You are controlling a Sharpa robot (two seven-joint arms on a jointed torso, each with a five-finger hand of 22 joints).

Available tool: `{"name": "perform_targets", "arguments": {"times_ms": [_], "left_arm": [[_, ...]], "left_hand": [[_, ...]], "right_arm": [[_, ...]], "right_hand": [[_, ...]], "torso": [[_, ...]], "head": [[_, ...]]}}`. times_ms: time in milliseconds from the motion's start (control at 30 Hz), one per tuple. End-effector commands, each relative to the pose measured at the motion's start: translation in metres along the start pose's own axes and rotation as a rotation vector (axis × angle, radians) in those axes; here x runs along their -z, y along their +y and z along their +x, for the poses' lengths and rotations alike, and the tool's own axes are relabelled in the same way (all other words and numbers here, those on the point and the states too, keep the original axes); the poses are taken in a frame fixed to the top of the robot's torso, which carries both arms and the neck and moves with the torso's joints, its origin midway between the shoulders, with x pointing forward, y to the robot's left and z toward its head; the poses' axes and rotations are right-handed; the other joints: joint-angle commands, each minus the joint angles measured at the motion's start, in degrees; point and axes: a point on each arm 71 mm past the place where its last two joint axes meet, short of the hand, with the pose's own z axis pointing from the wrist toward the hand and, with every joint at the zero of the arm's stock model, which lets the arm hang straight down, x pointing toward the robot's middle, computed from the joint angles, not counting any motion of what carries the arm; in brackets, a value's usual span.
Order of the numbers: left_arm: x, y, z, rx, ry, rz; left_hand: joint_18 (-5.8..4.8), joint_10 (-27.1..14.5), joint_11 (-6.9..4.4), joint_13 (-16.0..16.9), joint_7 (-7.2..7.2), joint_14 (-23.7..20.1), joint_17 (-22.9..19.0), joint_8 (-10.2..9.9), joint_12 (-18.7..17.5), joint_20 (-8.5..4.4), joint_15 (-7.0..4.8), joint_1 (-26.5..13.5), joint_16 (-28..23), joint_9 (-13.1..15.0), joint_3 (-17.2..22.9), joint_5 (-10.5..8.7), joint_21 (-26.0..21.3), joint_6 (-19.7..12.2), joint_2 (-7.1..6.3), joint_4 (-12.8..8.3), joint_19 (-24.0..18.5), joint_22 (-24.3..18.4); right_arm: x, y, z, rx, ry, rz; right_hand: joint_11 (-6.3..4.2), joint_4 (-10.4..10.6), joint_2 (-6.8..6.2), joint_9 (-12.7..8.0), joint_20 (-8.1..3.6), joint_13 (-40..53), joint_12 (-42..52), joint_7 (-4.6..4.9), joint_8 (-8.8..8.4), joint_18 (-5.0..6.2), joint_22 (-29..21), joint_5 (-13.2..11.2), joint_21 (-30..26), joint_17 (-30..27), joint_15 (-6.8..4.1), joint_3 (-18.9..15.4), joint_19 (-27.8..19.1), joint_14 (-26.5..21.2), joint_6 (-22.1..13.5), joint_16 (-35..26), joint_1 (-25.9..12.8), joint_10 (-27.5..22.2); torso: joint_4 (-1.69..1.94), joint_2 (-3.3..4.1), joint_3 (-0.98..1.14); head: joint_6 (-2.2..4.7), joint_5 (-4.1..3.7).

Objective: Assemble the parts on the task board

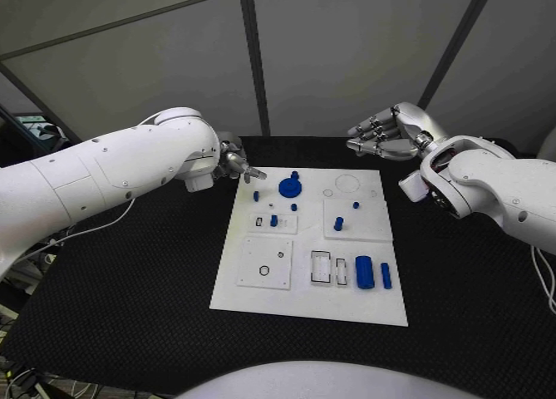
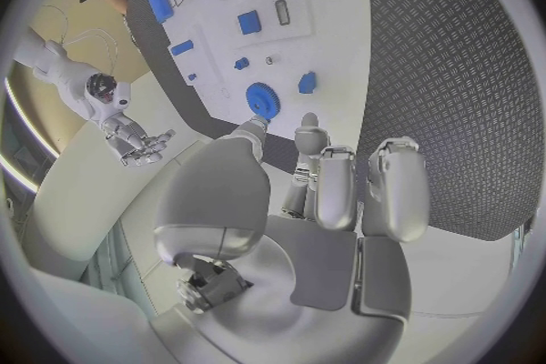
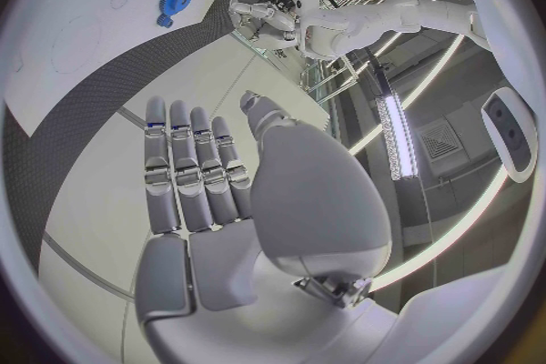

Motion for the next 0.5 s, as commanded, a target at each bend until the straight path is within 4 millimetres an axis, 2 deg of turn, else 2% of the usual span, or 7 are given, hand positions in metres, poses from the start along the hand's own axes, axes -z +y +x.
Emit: {"name": "perform_targets", "arguments": {"times_ms": [33,267,500], "left_arm": [[-0.005,0.001,0.001,-0.058,0.035,-0.024],[-0.016,0.002,0.005,-0.086,0.054,-0.056],[-0.022,0.001,0.008,-0.091,0.058,-0.068]], "left_hand": [[-0.27,0.46,0.05,0.08,-0.11,2.77,4.58,-0.18,0.33,0.12,0.08,0.86,0.18,-0.37,-0.55,0.05,0.22,0.67,0.02,0.06,0.25,2.49],[-0.39,0.76,-0.08,0.37,-0.27,2.86,4.76,-0.18,0.78,0.05,-0.02,1.33,0.38,-0.82,-1.21,0.06,0.62,1.45,0.36,0.25,0.52,3.00],[-0.43,0.87,-0.16,0.40,-0.37,2.89,4.80,-0.16,0.97,-0.01,-0.09,1.27,0.42,-1.07,-1.86,0.03,0.77,1.86,0.48,0.62,0.63,3.20]], "right_arm": [[0.000,0.002,0.000,0.000,0.004,-0.006],[-0.001,0.003,0.002,-0.002,0.009,-0.007],[-0.001,0.003,0.002,-0.002,0.011,-0.008]], "right_hand": [[0.02,0.07,-0.01,-0.06,0.01,-0.01,-0.16,0.13,-0.32,0.66,-0.12,0.45,-0.42,-0.10,-0.11,-0.41,0.50,-0.41,-0.37,-0.02,-0.47,-0.27],[0.02,0.07,-0.01,-0.06,0.01,-0.01,-0.16,0.13,-0.32,0.66,-0.12,0.45,-0.42,-0.10,-0.11,-0.41,0.50,-0.41,-0.37,-0.02,-0.47,-0.27],[0.02,0.07,-0.01,-0.06,0.01,-0.01,-0.16,0.13,-0.32,0.66,-0.12,0.45,-0.42,-0.10,-0.11,-0.41,0.50,-0.41,-0.37,-0.02,-0.47,-0.27]], "torso": [[0.00,0.10,-0.07],[0.04,0.03,0.01],[0.01,-0.01,-0.04]], "head": [[0.03,-0.06],[-0.34,0.17],[-0.40,0.21]]}}
